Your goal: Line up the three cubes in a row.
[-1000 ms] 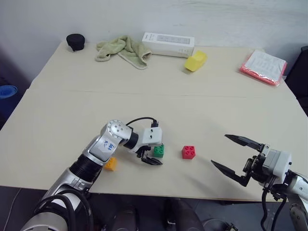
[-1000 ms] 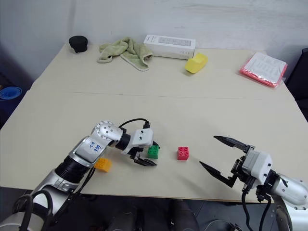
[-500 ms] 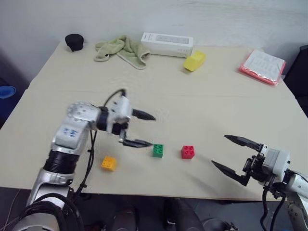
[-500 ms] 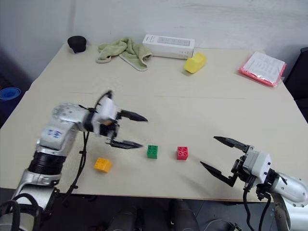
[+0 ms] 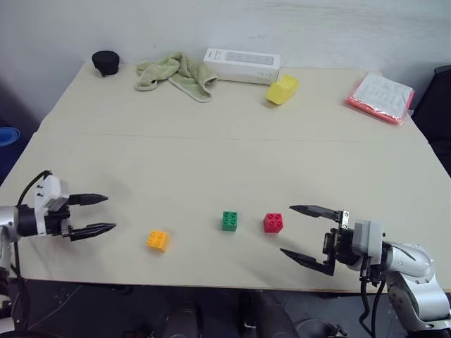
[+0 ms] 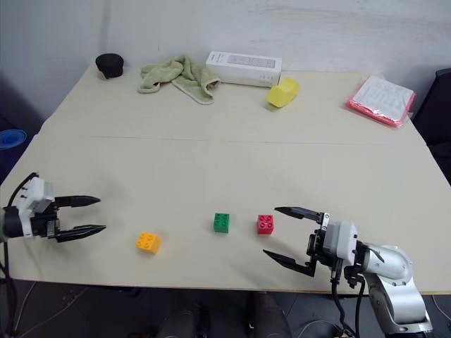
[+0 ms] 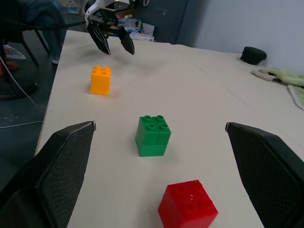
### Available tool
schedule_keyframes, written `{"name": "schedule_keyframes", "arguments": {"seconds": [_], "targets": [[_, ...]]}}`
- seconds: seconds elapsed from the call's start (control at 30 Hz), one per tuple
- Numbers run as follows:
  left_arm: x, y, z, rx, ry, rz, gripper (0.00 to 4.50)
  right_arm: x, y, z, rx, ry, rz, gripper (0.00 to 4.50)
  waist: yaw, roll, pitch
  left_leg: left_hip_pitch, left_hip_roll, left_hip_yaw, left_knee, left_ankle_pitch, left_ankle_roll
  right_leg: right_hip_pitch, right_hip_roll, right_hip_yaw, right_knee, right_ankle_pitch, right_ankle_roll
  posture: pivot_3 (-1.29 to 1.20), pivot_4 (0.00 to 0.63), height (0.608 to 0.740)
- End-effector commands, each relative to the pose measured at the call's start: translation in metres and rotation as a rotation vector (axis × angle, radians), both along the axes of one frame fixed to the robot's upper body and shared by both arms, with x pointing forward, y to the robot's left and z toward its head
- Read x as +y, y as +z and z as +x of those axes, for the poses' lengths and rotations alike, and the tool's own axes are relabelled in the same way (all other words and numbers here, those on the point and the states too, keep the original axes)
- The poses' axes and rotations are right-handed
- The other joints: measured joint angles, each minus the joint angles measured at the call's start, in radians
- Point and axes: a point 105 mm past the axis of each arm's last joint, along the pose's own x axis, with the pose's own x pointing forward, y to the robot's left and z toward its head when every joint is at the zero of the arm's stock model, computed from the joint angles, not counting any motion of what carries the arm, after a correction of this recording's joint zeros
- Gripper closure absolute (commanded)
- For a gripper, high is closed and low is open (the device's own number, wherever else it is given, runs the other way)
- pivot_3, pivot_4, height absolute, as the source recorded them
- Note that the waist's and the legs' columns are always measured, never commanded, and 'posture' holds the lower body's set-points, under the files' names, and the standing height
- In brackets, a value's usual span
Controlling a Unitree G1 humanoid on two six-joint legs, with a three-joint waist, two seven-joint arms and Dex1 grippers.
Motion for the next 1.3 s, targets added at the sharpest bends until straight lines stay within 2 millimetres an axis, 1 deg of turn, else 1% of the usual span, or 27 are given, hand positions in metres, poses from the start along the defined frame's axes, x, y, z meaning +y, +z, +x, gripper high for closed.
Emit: {"name": "schedule_keyframes", "arguments": {"seconds": [0.03, 0.13, 0.2, 0.23, 0.3, 0.33, 0.37, 0.43, 0.5, 0.53, 0.63, 0.7, 0.73, 0.8, 0.87, 0.93, 0.97, 1.07, 1.1, 1.2, 1.3], "targets": [[-0.014, 0.012, -0.008, -0.034, -0.111, 0.002, 0.02, 0.005, 0.010, -0.004, -0.030, 0.032, 0.009, 0.00, 0.004, 0.000, 0.000, 0.000, 0.000, 0.000, 0.000, 0.000, 0.000, 0.000, 0.000, 0.000, 0.000, 0.000, 0.000, 0.00, 0.150, 0.740], [-0.041, 0.012, -0.012, -0.039, -0.247, -0.005, 0.02, 0.005, 0.014, -0.006, -0.041, 0.041, 0.009, 0.00, 0.013, 0.000, 0.000, 0.000, 0.000, 0.000, 0.000, -0.001, 0.000, 0.000, 0.000, 0.000, 0.000, 0.000, 0.000, 0.00, 0.150, 0.740], [-0.071, 0.008, -0.013, -0.054, -0.371, 0.007, 0.02, 0.004, 0.015, -0.006, -0.047, 0.042, 0.005, 0.00, 0.015, 0.000, 0.000, 0.000, 0.000, 0.000, 0.000, -0.001, 0.000, 0.000, -0.001, 0.000, 0.000, 0.000, 0.000, 0.00, 0.150, 0.740], [-0.082, 0.007, -0.012, -0.068, -0.407, 0.001, 0.02, 0.004, 0.015, -0.005, -0.050, 0.040, 0.002, 0.00, 0.016, 0.000, 0.000, 0.000, -0.001, 0.000, 0.000, -0.001, 0.001, 0.001, -0.001, 0.000, 0.000, 0.000, 0.000, 0.00, 0.150, 0.740], [-0.095, 0.006, -0.011, -0.064, -0.437, -0.021, 0.02, 0.004, 0.015, -0.004, -0.054, 0.035, -0.001, 0.00, 0.014, 0.000, 0.000, 0.000, -0.001, 0.001, 0.000, -0.001, 0.001, 0.001, -0.001, 0.001, 0.000, 0.000, 0.000, 0.00, 0.150, 0.740], [-0.098, 0.004, -0.012, -0.047, -0.453, -0.023, 0.02, 0.004, 0.016, -0.004, -0.056, 0.030, -0.001, 0.00, 0.012, 0.000, 0.000, 0.000, -0.001, 0.001, 0.000, -0.001, 0.001, 0.001, -0.001, 0.001, 0.000, 0.000, 0.000, 0.00, 0.150, 0.740], [-0.100, -0.004, -0.018, 0.003, -0.502, 0.007, 0.02, 0.002, 0.016, -0.003, -0.060, 0.018, -0.002, 0.00, 0.006, -0.001, 0.000, 0.000, 0.000, 0.001, 0.000, -0.001, 0.000, 0.001, 0.001, 0.001, 0.000, 0.000, 0.000, 0.00, 0.150, 0.740], [-0.102, -0.016, -0.019, 0.024, -0.552, 0.056, 0.02, -0.001, 0.016, -0.004, -0.063, -0.001, -0.009, 0.00, -0.001, 0.000, 0.000, 0.002, 0.001, 0.002, 0.000, -0.001, -0.001, 0.000, 0.003, 0.002, 0.001, 0.000, 0.000, 0.00, 0.150, 0.740], [-0.103, -0.024, -0.013, -0.007, -0.563, 0.094, 0.39, -0.002, 0.015, -0.004, -0.063, -0.013, -0.013, 0.00, -0.003, 0.000, 0.000, 0.003, 0.001, 0.003, -0.001, -0.001, -0.001, 0.000, 0.003, 0.002, 0.001, 0.000, 0.000, 0.00, 0.150, 0.740], [-0.103, -0.027, -0.010, -0.023, -0.568, 0.108, 0.60, -0.003, 0.015, -0.005, -0.063, -0.018, -0.013, 0.00, -0.003, 0.000, 0.000, 0.003, 0.001, 0.003, -0.001, -0.001, -0.001, 0.000, 0.003, 0.002, 0.001, 0.000, 0.000, 0.00, 0.150, 0.740], [-0.106, -0.027, -0.007, -0.019, -0.593, 0.094, 1.44, -0.005, 0.015, -0.006, -0.065, -0.040, -0.013, 0.00, -0.003, 0.000, 0.000, 0.003, 0.001, 0.003, -0.001, -0.001, -0.001, 0.000, 0.003, 0.002, 0.001, 0.000, 0.000, 0.00, 0.150, 0.740], [-0.106, -0.027, -0.006, -0.021, -0.608, 0.097, 2.11, -0.006, 0.014, -0.008, -0.065, -0.050, -0.014, 0.00, -0.006, 0.000, 0.000, 0.002, 0.001, 0.003, -0.001, -0.001, -0.001, 0.000, 0.003, 0.003, 0.001, 0.000, 0.000, 0.00, 0.150, 0.740], [-0.108, -0.024, -0.005, -0.027, -0.621, 0.090, 2.40, -0.007, 0.013, -0.008, -0.064, -0.060, -0.014, 0.00, -0.006, 0.000, 0.000, 0.002, 0.001, 0.003, -0.001, -0.001, -0.001, 0.000, 0.003, 0.003, 0.001, 0.000, 0.000, 0.00, 0.150, 0.740], [-0.121, -0.010, 0.004, -0.070, -0.628, 0.021, 2.97, -0.009, 0.013, -0.008, -0.063, -0.082, -0.009, 0.00, -0.006, 0.000, 0.000, 0.002, 0.001, 0.003, -0.001, -0.001, -0.001, 0.000, 0.002, 0.003, 0.001, 0.000, 0.000, 0.00, 0.150, 0.740], [-0.131, 0.000, 0.010, -0.093, -0.626, -0.017, 2.98, -0.010, 0.013, -0.009, -0.063, -0.091, -0.006, 0.00, -0.004, 0.000, 0.000, 0.002, 0.001, 0.003, 0.000, -0.001, -0.001, 0.000, 0.002, 0.002, 0.001, 0.000, 0.000, 0.00, 0.150, 0.740], [-0.134, -0.001, 0.014, -0.108, -0.659, 0.039, 2.98, -0.011, 0.013, -0.009, -0.063, -0.097, -0.006, 0.00, -0.003, 0.000, 0.000, 0.002, 0.000, 0.003, 0.000, -0.001, -0.001, 0.001, 0.002, 0.003, 0.001, 0.000, 0.000, 0.00, 0.150, 0.740], [-0.137, 0.000, 0.018, -0.125, -0.670, 0.065, 2.98, -0.013, 0.013, -0.009, -0.062, -0.101, -0.008, 0.00, -0.003, 0.000, 0.000, 0.002, 0.000, 0.003, 0.000, -0.001, -0.002, 0.001, 0.002, 0.003, 0.001, 0.000, 0.000, 0.00, 0.150, 0.740], [-0.153, 0.010, 0.036, -0.157, -0.644, 0.035, 2.98, -0.018, 0.012, -0.008, -0.060, -0.117, -0.022, 0.00, 0.001, 0.000, 0.000, 0.002, 0.000, 0.003, 0.000, 0.000, -0.003, 0.000, 0.003, 0.002, 0.001, 0.000, 0.000, 0.00, 0.150, 0.740], [-0.156, 0.010, 0.039, -0.152, -0.648, 0.036, 2.98, -0.019, 0.012, -0.008, -0.061, -0.121, -0.024, 0.00, 0.001, 0.000, 0.000, 0.002, 0.000, 0.003, 0.001, 0.000, -0.003, 0.001, 0.003, 0.003, 0.001, 0.000, 0.000, 0.00, 0.150, 0.740], [-0.150, -0.003, 0.038, -0.114, -0.681, 0.122, 2.98, -0.020, 0.013, -0.007, -0.069, -0.130, -0.025, 0.00, -0.008, 0.000, 0.000, 0.002, 0.000, 0.004, 0.000, 0.001, -0.004, 0.001, 0.003, 0.003, 0.001, 0.000, 0.000, 0.00, 0.150, 0.740], [-0.146, -0.010, 0.039, -0.095, -0.664, 0.139, 2.98, -0.020, 0.014, -0.007, -0.074, -0.139, -0.023, 0.00, -0.013, 0.000, 0.000, 0.003, 0.001, 0.004, 0.000, 0.001, -0.005, 0.000, 0.004, 0.004, 0.001, 0.000, 0.000, 0.00, 0.150, 0.740]]}}
